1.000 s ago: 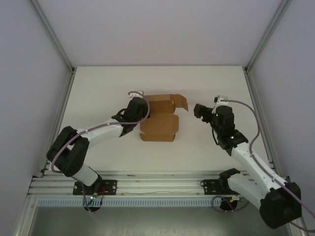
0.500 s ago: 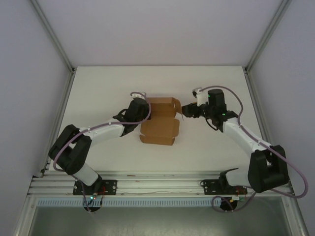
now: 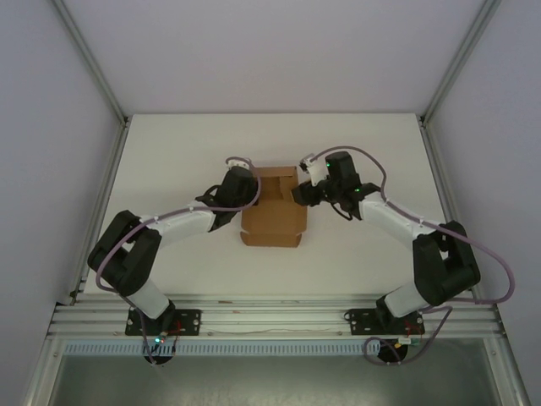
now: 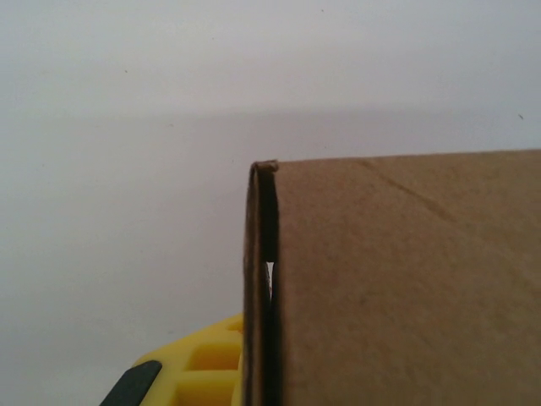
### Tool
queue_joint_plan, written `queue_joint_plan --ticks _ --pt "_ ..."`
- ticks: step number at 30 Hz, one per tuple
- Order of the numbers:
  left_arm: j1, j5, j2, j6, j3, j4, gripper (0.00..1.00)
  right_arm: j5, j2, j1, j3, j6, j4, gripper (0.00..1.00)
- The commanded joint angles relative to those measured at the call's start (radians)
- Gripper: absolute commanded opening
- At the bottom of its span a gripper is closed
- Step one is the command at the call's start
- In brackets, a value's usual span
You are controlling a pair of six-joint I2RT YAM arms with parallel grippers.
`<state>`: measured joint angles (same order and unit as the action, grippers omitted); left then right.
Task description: Assemble paper box
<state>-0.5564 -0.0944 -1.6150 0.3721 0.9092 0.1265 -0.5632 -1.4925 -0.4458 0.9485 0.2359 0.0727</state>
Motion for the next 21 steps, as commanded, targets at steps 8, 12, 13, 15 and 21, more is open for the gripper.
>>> queue_joint_plan --ticks 8,12,13,15,21 --pt "-0.012 0.013 -0.03 -0.025 0.058 -0.031 0.0 0.083 -0.013 -0.017 0.044 -0.024 0.012 0.45" --pt "-0.019 0.01 -0.039 -0.03 0.073 -0.044 0.0 0.165 -0.063 -0.022 0.067 -0.117 -0.083 0.44" --pt "-0.022 -0.005 -0.043 -0.028 0.082 -0.056 0.0 0.205 -0.077 -0.028 0.07 -0.139 -0.115 0.44" --pt "-0.031 -0.029 -0.05 -0.024 0.102 -0.083 0.0 0.308 -0.105 -0.05 0.087 -0.152 -0.143 0.44" --pt "-0.041 -0.067 -0.054 0.029 0.135 -0.134 0.0 0.744 -0.176 -0.116 0.128 -0.214 -0.164 0.14"
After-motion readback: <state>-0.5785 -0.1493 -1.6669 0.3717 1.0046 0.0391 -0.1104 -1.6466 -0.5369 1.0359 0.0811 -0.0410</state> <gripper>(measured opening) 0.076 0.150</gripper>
